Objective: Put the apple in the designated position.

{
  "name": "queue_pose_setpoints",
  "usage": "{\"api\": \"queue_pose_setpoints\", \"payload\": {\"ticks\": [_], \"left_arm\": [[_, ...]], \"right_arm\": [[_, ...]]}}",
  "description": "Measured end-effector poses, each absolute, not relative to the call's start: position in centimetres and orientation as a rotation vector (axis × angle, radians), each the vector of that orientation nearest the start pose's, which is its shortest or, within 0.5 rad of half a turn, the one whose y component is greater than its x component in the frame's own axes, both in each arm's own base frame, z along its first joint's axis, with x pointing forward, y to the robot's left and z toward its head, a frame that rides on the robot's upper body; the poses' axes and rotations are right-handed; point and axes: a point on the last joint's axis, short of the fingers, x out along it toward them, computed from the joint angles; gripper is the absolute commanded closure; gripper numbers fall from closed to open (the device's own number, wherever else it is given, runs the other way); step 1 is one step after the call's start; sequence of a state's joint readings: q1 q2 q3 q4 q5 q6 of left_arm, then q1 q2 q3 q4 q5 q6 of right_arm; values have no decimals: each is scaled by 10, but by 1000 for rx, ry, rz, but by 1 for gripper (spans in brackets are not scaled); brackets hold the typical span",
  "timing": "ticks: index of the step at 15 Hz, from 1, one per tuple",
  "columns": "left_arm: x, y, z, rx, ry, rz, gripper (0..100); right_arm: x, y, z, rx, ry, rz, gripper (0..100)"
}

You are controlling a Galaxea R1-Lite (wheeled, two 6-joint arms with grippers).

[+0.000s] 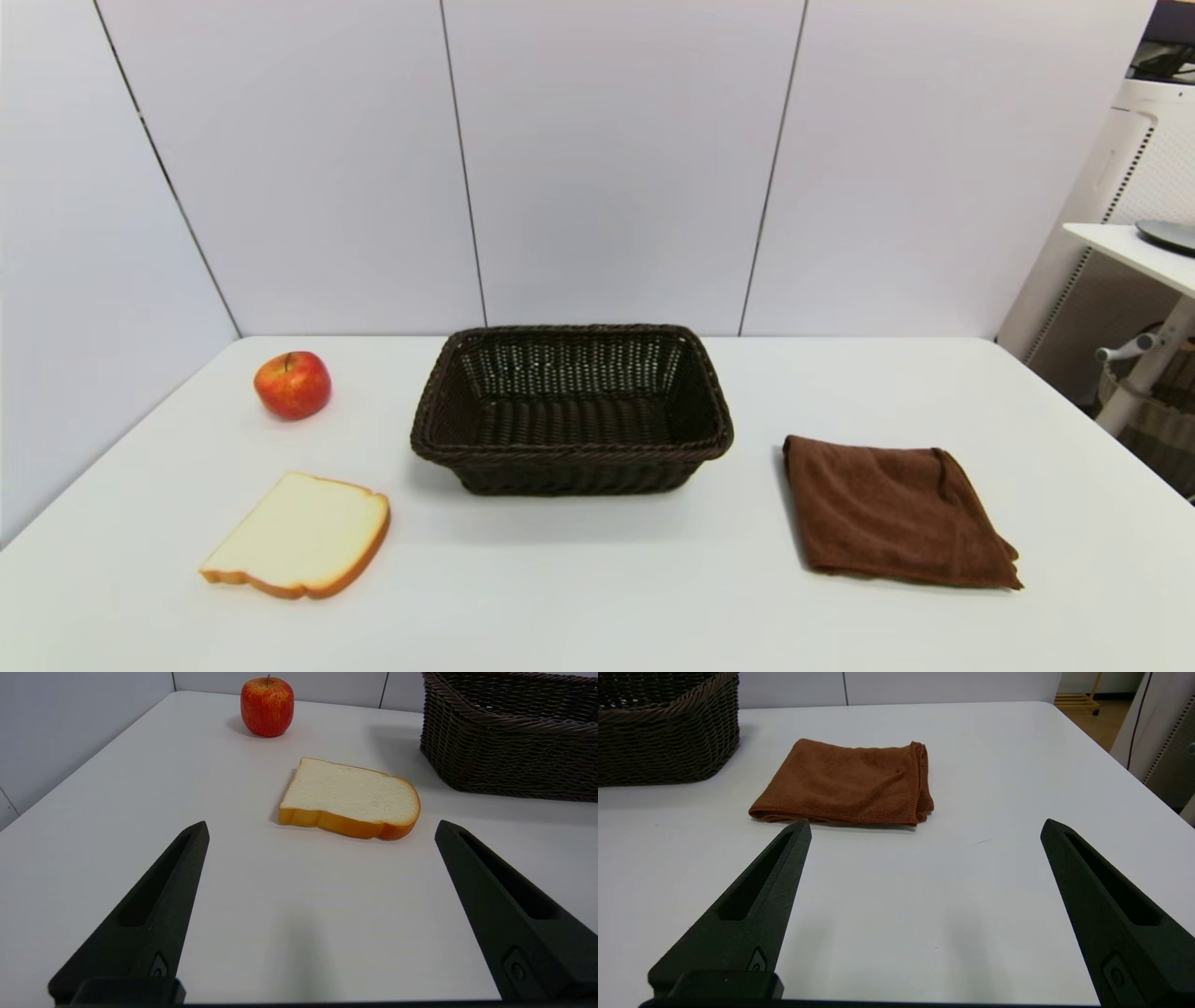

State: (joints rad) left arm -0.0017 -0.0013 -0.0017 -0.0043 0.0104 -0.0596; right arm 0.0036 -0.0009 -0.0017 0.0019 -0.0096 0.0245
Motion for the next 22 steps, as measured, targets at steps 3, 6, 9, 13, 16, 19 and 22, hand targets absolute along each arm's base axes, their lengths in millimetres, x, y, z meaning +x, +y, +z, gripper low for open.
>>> {"api": "queue_pose_setpoints", "payload": {"ticks": [3, 6, 9, 13, 16, 19, 22], "left_arm": [[-23, 0, 76, -59, -7, 8, 0], [-23, 0, 76, -59, -7, 8, 0], [-23, 0, 76, -59, -7, 8, 0], [-17, 0, 89, -57, 56, 17, 0], [5, 1, 131, -61, 156, 60, 0], [59, 5, 182, -32, 254, 100, 0], [141, 16, 216, -9, 325, 118, 0]], "right_arm": [[-23, 0, 76, 24, 0, -6, 0], [-23, 0, 76, 24, -1, -6, 0], [-23, 0, 76, 24, -1, -6, 0], [-23, 0, 76, 24, 0, -6, 0], [-23, 0, 76, 24, -1, -6, 0], [-23, 0, 76, 25, -1, -6, 0], [-23, 0, 76, 24, -1, -6, 0]]}}
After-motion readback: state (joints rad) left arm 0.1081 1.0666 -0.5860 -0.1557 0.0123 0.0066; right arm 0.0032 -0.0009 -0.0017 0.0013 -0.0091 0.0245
